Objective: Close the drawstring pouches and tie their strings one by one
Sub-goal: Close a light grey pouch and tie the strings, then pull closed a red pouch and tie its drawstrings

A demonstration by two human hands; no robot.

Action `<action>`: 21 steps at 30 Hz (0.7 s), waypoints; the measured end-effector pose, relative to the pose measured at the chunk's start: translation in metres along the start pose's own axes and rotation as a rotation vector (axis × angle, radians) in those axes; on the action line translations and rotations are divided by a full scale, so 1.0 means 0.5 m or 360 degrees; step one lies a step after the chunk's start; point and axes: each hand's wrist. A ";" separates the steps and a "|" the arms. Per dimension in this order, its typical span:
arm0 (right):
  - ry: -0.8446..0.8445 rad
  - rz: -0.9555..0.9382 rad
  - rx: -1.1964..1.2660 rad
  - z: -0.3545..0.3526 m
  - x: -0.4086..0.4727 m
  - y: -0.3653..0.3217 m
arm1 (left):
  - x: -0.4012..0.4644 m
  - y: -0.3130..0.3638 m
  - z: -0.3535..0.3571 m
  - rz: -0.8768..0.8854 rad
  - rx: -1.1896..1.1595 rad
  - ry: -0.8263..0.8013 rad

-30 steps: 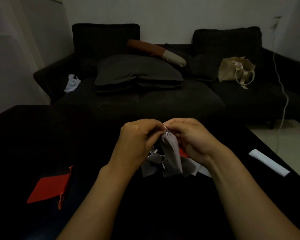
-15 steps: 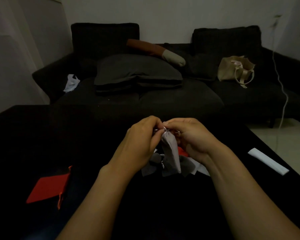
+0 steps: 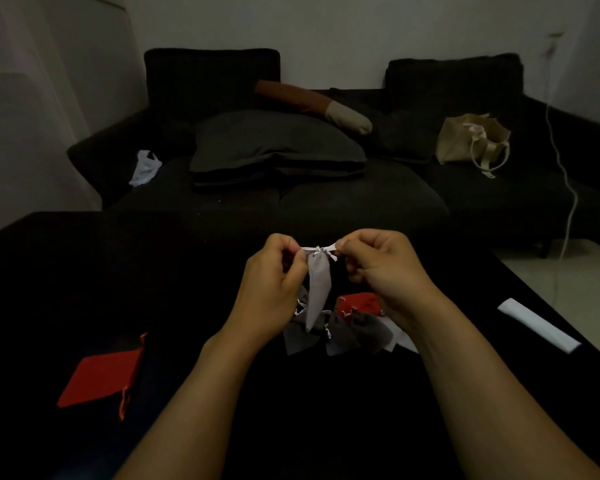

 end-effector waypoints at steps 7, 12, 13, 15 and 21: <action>-0.0077 -0.0009 -0.0159 -0.007 0.001 0.000 | 0.001 -0.015 0.002 -0.0014 -0.0093 -0.0041; -0.0524 0.0195 -0.0331 -0.009 -0.002 0.003 | 0.002 -0.034 -0.006 -0.0197 -0.0394 -0.0143; -0.0565 0.0189 -0.0297 -0.005 -0.004 0.006 | 0.004 -0.038 -0.014 -0.0243 -0.0426 -0.0194; -0.0556 0.0204 -0.0264 0.010 0.001 0.018 | 0.005 -0.047 -0.031 -0.0317 -0.0429 -0.0315; -0.0336 0.0372 -0.0572 0.109 0.029 0.078 | -0.001 -0.129 -0.113 -0.0660 0.0317 -0.0178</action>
Point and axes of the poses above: each hand's wrist, its own x-axis towards the middle knuckle, its own z-axis out of the palm, y = z × x, and after that the axes turned 6 degrees about z, right-handed
